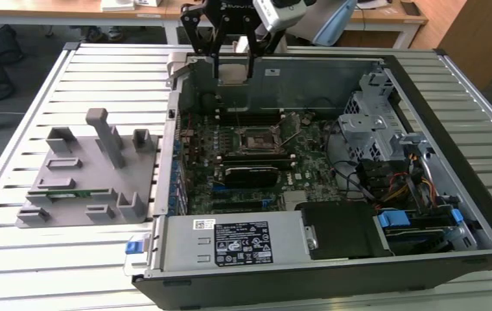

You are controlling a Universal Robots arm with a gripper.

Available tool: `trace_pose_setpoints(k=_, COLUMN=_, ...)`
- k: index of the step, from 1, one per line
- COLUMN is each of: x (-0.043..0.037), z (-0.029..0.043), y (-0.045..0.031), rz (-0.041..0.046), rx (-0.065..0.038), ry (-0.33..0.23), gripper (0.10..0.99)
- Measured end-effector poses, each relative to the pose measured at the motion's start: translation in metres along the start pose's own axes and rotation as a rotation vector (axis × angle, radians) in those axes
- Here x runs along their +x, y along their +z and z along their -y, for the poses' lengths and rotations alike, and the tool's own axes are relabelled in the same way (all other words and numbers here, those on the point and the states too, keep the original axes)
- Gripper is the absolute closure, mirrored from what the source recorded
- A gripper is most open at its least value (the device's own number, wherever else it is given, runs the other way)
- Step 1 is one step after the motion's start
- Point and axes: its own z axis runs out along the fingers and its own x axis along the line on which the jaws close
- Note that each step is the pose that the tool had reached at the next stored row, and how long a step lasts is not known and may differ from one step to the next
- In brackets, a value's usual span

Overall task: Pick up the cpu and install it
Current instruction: 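Pick up the cpu and move it towards the insertion slot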

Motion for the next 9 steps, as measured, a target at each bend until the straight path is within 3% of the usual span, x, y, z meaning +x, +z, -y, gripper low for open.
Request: trace_pose_setpoints(k=9, x=-0.0088, z=0.0004, y=0.0000, rz=0.0000, rx=0.000, ry=0.000, gripper=0.553)
